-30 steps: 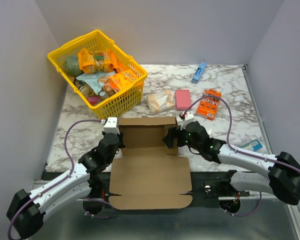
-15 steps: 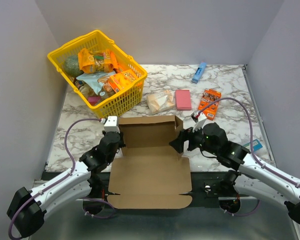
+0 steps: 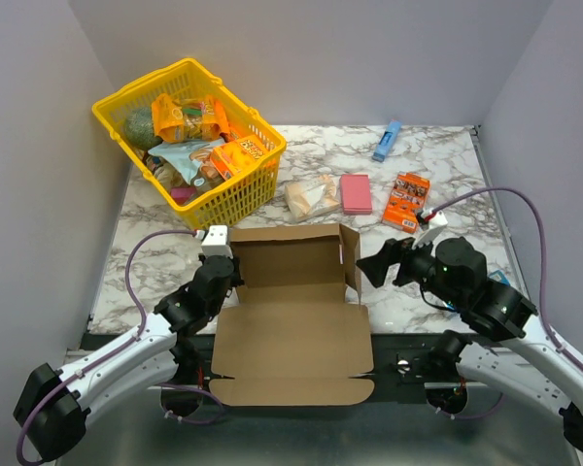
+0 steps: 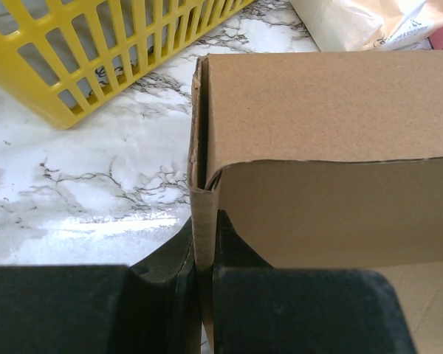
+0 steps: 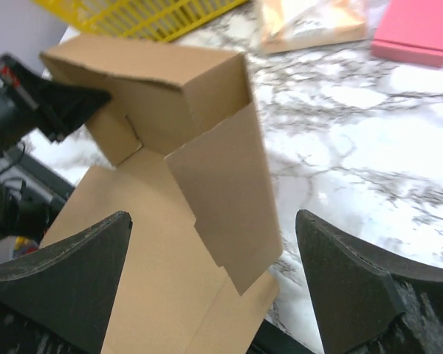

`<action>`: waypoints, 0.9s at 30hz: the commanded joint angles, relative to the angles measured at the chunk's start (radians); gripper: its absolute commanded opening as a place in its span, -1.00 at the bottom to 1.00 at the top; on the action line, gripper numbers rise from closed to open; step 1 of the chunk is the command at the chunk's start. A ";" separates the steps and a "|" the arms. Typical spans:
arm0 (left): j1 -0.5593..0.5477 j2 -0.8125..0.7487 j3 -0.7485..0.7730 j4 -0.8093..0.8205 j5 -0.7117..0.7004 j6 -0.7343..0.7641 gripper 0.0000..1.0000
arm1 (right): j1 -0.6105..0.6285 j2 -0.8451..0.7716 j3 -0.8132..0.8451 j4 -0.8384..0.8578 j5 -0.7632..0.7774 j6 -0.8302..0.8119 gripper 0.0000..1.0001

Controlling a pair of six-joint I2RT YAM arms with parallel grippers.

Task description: Fold the paper box

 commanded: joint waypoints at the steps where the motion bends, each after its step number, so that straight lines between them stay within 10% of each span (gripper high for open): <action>1: 0.003 -0.017 0.020 0.017 0.006 -0.024 -1.00 | -0.033 0.001 0.049 -0.159 0.179 0.028 1.00; 27: 0.006 -0.011 0.025 0.027 0.018 -0.018 -1.00 | -0.080 0.139 -0.273 0.221 -0.267 -0.076 0.85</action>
